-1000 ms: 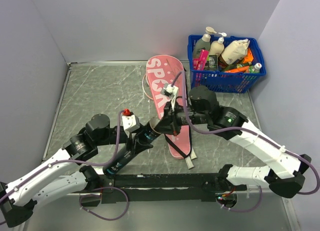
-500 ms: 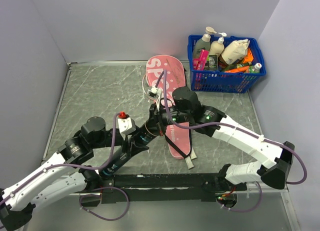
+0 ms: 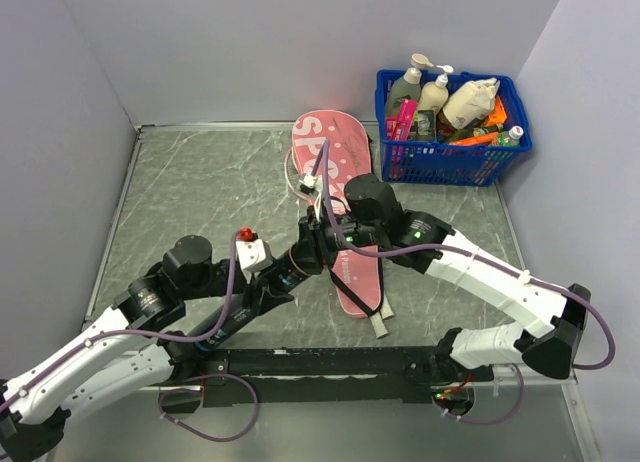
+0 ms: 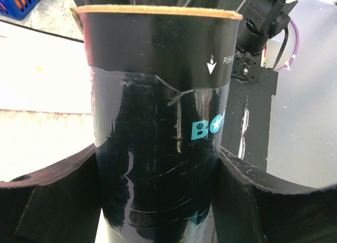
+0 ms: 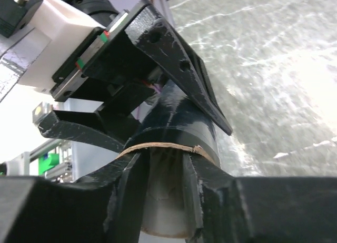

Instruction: Pack up the badminton gear

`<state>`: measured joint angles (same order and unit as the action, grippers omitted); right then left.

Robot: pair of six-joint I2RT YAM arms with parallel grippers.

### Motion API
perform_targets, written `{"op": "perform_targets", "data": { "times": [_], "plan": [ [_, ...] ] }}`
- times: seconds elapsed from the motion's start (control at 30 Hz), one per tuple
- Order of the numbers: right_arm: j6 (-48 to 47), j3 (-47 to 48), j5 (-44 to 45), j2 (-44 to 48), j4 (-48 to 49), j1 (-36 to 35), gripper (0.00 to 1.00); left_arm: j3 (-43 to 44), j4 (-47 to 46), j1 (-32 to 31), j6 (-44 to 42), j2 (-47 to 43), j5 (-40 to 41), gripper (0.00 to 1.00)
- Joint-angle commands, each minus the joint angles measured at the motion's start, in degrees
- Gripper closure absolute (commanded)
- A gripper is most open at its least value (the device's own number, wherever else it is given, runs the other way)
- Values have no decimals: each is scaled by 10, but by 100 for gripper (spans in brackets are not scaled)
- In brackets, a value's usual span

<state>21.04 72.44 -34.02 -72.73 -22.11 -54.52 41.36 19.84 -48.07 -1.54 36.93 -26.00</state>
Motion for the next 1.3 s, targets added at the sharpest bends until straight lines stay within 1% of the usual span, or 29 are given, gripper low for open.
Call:
{"op": "perform_targets", "data": {
  "times": [0.0, 0.07, 0.1, 0.13, 0.23, 0.33, 0.37, 0.43, 0.57, 0.6, 0.67, 0.7, 0.73, 0.8, 0.83, 0.93, 0.97, 1.07, 1.2, 1.27],
  "plan": [
    [-14, 23, 33, -12, -32, -14, 51, 21, -133, -9, 37, 1, -38, 99],
    [-18, 49, 51, -7, -57, -9, 47, 22, -130, -9, 35, 2, -36, 99],
    [-21, 59, 60, -4, -65, -6, 43, 22, -130, -10, 36, 4, -36, 99],
    [-21, 66, 71, 5, -74, -3, 42, 23, -130, -10, 36, 5, -36, 99],
    [-21, 88, 129, 35, -102, 17, 38, 22, -129, -9, 37, 7, -33, 99],
    [-11, 101, 221, 63, -133, 37, 33, 23, -128, -9, 37, 9, -29, 99],
    [-7, 106, 273, 66, -143, 44, 33, 24, -127, -9, 37, 10, -29, 99],
    [1, 106, 316, 72, -168, 71, 32, 25, -126, -10, 37, 14, -31, 99],
    [25, 75, 391, 71, -195, 130, 32, 26, -127, -9, 38, 17, -29, 99],
    [30, 67, 431, 65, -202, 156, 32, 25, -125, -9, 38, 16, -27, 99],
    [53, 41, 474, 52, -224, 183, 32, 26, -125, -9, 41, 13, -23, 99],
    [60, 33, 490, 31, -234, 197, 31, 28, -124, -10, 42, 15, -20, 99],
    [68, 28, 512, 17, -252, 229, 31, 29, -122, -9, 44, 16, -20, 99],
    [85, 3, 518, -24, -256, 259, 32, 30, -123, -9, 45, 18, -20, 99],
    [90, -20, 512, -35, -244, 286, 32, 32, -120, -9, 47, 18, -22, 99],
    [102, -76, 494, -63, -210, 313, 32, 37, -117, -9, 49, 20, -20, 99],
    [110, -85, 511, -69, -194, 322, 32, 36, -116, -9, 50, 19, -20, 99],
    [125, -114, 540, -103, -178, 335, 32, 38, -113, -9, 51, 13, -8, 99],
    [135, -140, 510, -152, -143, 352, 33, 38, -115, -9, 51, 3, -9, 99],
    [140, -144, 510, -176, -135, 354, 33, 37, -116, -9, 51, -2, -6, 99]
  ]
}}
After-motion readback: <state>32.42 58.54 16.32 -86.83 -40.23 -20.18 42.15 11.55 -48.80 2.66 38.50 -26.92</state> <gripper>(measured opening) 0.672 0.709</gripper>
